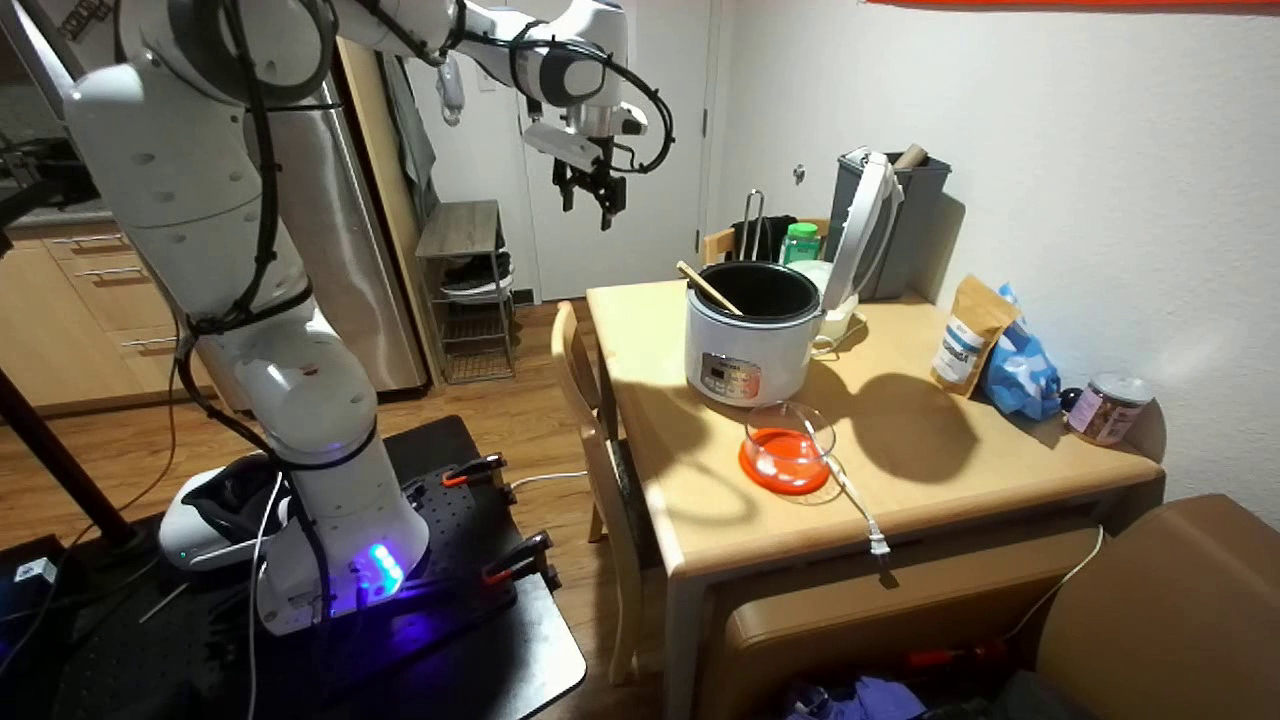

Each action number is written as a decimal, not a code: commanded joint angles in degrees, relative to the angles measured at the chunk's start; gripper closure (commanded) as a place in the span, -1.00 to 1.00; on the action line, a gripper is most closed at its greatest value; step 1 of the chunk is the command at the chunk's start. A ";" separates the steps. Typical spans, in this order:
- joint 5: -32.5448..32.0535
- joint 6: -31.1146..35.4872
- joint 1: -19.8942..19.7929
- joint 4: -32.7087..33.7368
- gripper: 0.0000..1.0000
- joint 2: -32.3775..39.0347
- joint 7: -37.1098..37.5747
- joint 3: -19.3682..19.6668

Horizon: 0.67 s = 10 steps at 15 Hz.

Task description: Use the wooden spoon to stir the contents of the pot

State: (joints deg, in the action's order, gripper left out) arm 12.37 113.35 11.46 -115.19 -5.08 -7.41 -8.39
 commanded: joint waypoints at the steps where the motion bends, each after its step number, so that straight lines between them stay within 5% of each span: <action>1: -7.86 2.40 -0.38 3.37 -1.00 1.25 -2.45 -1.00; 5: -9.02 8.76 -0.13 2.02 -1.00 -0.42 -1.17 -1.16; 10: -9.19 6.99 -0.26 2.65 -1.00 0.61 -1.33 -1.09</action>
State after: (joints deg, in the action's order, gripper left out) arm 3.18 120.55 11.57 -112.73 -4.52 -8.79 -9.08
